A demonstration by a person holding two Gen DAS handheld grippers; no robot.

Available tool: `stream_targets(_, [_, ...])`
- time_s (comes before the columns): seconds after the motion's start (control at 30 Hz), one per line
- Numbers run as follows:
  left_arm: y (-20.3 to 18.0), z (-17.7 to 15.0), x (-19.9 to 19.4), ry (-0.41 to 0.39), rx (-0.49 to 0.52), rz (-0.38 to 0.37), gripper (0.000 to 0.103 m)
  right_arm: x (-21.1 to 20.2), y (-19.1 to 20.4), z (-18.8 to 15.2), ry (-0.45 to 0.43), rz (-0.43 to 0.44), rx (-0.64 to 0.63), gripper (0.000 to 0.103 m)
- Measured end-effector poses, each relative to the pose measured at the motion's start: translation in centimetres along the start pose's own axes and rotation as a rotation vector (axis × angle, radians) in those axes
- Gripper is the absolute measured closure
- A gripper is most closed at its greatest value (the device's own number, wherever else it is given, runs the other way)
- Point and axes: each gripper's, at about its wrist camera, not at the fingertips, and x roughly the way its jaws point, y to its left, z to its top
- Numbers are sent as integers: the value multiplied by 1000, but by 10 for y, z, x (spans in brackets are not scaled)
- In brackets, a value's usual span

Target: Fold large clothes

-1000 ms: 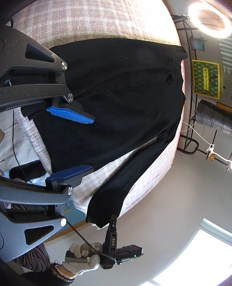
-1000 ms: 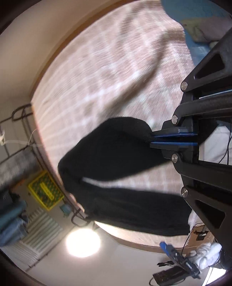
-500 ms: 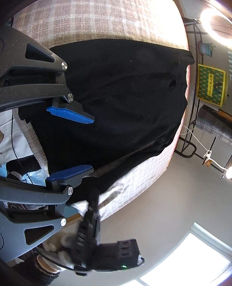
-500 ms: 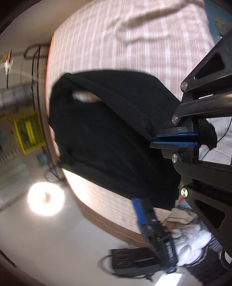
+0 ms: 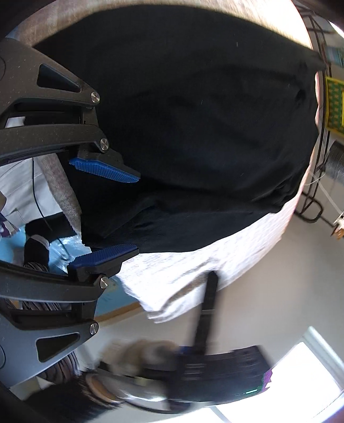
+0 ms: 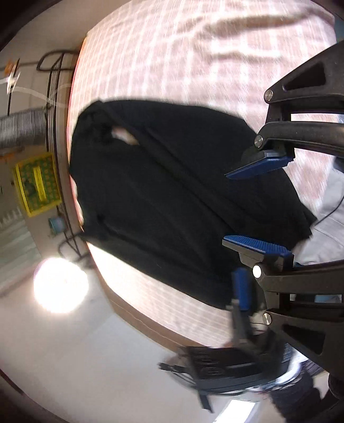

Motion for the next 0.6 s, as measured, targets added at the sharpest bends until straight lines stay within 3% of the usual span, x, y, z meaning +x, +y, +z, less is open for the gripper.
stream_targets(0.3, [-8,8,37,13,24,83,53,16,-77,82,-66,-53,105,50])
stream_targets(0.33, [-8,9,39,15,28,87,57,22,-87,93,-71,-65,123,49])
stream_targets(0.37, [-8,10,42,15,33,91,76,29,-95,104,-79,-76,143,49])
stream_targets(0.43, [-6,9,47,27,47,114,95,45,-115,128,-88,-81,186,49])
stream_targets(0.6, [8,8,42,15,7,72,99,87,-153,171,-83,-106,265,50])
